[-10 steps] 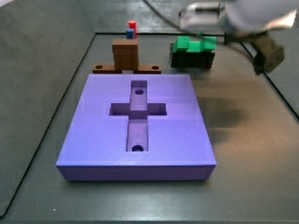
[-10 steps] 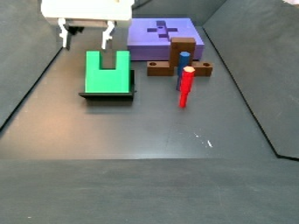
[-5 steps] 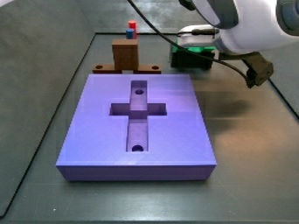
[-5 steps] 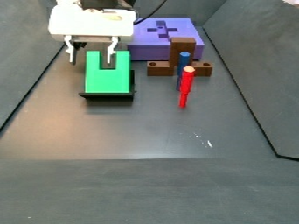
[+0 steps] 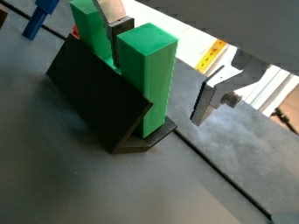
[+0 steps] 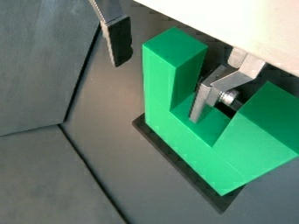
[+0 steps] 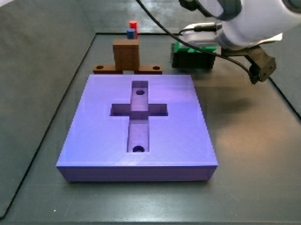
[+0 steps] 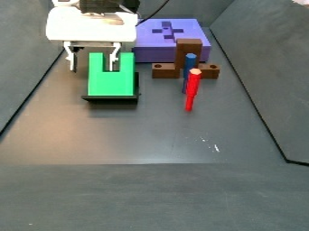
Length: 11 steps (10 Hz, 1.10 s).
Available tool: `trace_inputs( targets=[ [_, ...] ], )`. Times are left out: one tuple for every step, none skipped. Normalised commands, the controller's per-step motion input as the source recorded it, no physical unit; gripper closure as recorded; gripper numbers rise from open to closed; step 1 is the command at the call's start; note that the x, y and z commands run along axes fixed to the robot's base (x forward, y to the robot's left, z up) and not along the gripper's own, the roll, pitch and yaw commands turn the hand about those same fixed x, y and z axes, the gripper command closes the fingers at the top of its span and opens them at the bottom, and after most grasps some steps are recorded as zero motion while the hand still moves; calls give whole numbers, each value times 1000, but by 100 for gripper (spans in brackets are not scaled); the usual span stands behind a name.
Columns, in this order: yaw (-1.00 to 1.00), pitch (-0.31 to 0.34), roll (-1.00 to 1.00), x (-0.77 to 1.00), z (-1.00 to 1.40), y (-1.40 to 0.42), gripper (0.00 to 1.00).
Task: Pick up the green object. Move up. Place the green object on the fixture. Regrasp the green object. Move to above the board. Insert the green object.
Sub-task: Regrasp the green object.
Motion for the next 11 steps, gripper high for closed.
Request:
trace_inputs(
  targets=[
    [0, 51, 0, 0, 0, 0, 0],
    [0, 0, 69, 0, 0, 0, 0],
    [0, 0, 60, 0, 0, 0, 0],
    [0, 0, 0, 0, 0, 0, 100],
    [0, 0, 0, 0, 0, 0, 100],
    [0, 0, 0, 0, 0, 0, 100],
    [0, 0, 0, 0, 0, 0, 100],
    [0, 0, 0, 0, 0, 0, 100],
    [0, 0, 0, 0, 0, 0, 100],
    [0, 0, 0, 0, 0, 0, 100],
    [0, 0, 0, 0, 0, 0, 100]
  ],
)
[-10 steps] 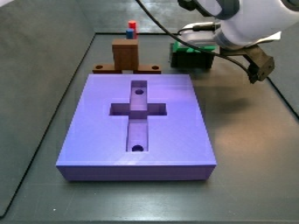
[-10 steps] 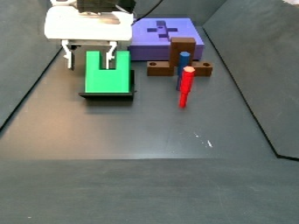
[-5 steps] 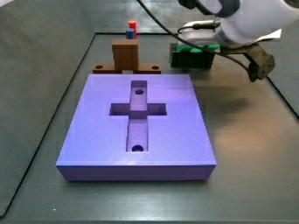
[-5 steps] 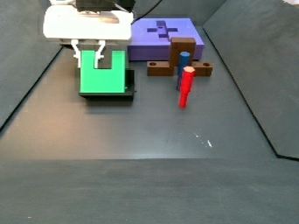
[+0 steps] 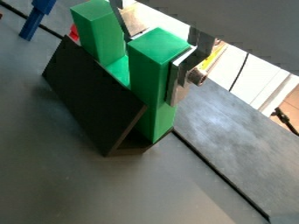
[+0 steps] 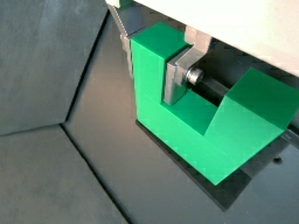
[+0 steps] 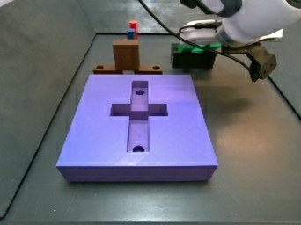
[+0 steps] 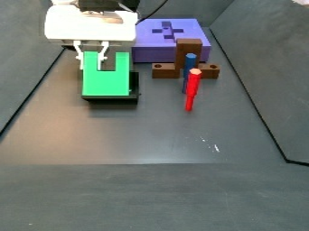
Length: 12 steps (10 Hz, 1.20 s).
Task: Pick up the green object. Move up. Place the green object on the fixture. Regrasp the green object. Move to above the board. Insert the green object.
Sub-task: Regrasp the green object, then move to above the board.
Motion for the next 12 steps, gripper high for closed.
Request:
trace_inputs(
  targets=[
    [0, 0, 0, 0, 0, 0, 100],
    [0, 0, 0, 0, 0, 0, 100],
    [0, 0, 0, 0, 0, 0, 100],
    [0, 0, 0, 0, 0, 0, 100],
    [0, 0, 0, 0, 0, 0, 100],
    [0, 0, 0, 0, 0, 0, 100],
    [0, 0, 0, 0, 0, 0, 100],
    [0, 0, 0, 0, 0, 0, 100],
    [0, 0, 0, 0, 1400, 0, 100],
    [-6, 50, -114, 0, 1400, -23, 100],
    [-23, 58, -149, -20, 1400, -9, 100],
    [11, 56, -94, -9, 1400, -6, 100]
  ],
)
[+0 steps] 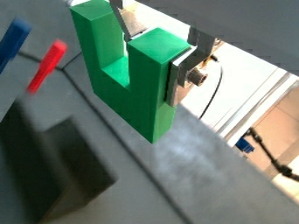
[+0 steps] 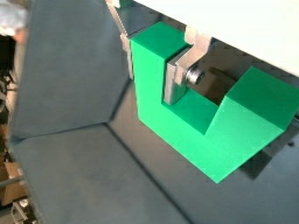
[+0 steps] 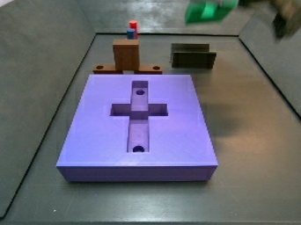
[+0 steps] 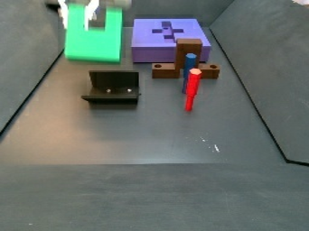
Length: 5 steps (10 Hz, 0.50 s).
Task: Pick up the green object. Move up. Place the green object on the fixture. Regrasp the green object. Move to above the board. Insert the green object.
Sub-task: Move to above the board.
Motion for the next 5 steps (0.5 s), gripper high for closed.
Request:
trace_inputs(
  targets=[
    [17, 70, -44, 6, 1400, -22, 100],
    [26, 73, -16, 9, 1400, -29, 100],
    [35, 74, -14, 22, 1400, -28, 100],
    [43, 85, -14, 31, 700, -24, 100],
    [52, 90, 0, 42, 346, -21, 100]
  ],
)
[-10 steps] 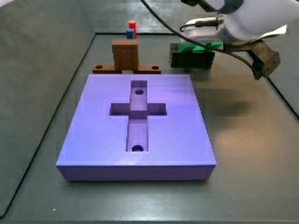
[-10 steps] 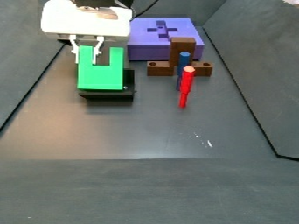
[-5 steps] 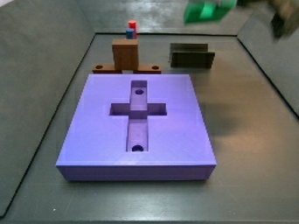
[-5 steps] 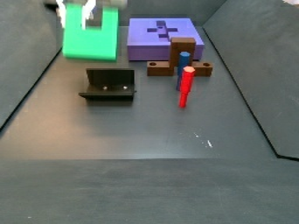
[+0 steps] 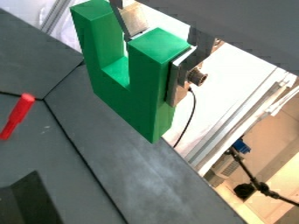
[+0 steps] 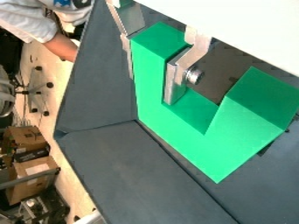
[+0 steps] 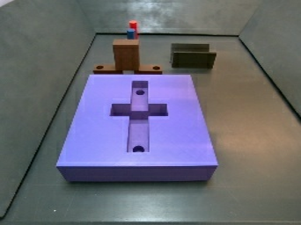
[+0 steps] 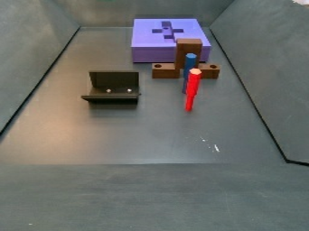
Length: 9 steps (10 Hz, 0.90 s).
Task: Pick up the green object. Move up. Place the green object on the fixture. Regrasp the green object. Move to above the board. Insert the green object.
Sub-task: Move to above the board.
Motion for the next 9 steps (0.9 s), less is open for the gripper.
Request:
trace_inputs(
  targets=[
    [63, 96, 10, 53, 189, -22, 100],
    [-125, 111, -1000, -1275, 274, -1400, 100],
    [-121, 90, -1000, -1308, 274, -1400, 100],
    [-110, 71, -1000, -1377, 278, -1400, 100],
    [-101, 65, -1000, -1400, 242, -1348, 100],
    [-94, 73, -1000, -1400, 249, -1341, 100],
    [-85, 78, -1000, -1400, 236, -1314, 100],
    [-78, 81, -1000, -795, 123, -719, 100],
    [-73, 86, -1000, -417, 57, -357, 100]
  ],
)
